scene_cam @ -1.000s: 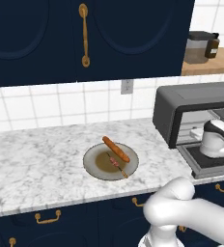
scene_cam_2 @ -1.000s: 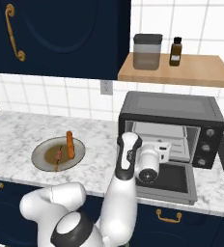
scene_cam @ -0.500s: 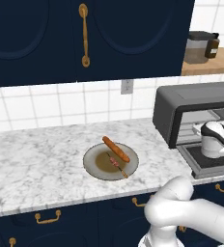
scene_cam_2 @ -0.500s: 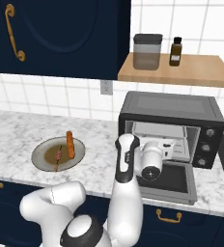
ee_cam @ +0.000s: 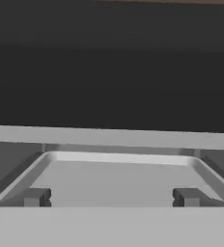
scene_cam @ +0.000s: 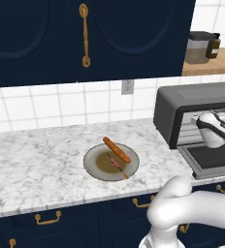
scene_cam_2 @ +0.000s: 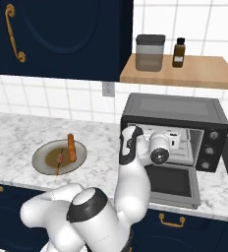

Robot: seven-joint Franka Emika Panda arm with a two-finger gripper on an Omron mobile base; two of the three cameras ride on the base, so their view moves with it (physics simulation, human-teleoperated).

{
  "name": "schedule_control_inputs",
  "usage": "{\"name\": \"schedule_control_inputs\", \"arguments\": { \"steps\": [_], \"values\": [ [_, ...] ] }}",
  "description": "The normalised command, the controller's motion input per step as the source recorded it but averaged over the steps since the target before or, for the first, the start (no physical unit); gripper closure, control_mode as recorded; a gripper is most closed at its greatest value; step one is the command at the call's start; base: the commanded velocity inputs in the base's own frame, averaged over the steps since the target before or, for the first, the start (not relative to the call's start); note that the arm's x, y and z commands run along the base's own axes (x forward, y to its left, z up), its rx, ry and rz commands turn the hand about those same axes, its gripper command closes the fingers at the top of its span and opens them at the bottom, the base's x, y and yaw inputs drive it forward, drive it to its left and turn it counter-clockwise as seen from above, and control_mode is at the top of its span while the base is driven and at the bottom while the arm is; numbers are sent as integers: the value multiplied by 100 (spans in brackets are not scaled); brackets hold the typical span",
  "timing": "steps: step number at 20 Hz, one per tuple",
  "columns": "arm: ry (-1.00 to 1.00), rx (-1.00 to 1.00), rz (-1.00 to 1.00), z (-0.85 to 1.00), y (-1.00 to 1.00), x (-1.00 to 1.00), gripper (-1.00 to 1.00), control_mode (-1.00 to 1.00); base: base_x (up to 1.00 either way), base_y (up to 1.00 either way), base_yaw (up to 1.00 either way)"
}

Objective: Pick up the kebab skewer and baguette bread, and place them inside the toaster oven. Close the toaster oven door and start by setting the timer.

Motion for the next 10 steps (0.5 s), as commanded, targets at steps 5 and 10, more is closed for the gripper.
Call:
{"name": "schedule_control_inputs", "arguments": {
  "steps": [5, 10],
  "values": [
    [8, 4, 3, -17, 2, 31, -100, -100, 0, 0, 0],
    [9, 4, 2, -35, 1, 20, -100, -100, 0, 0, 0]
  ]
}}
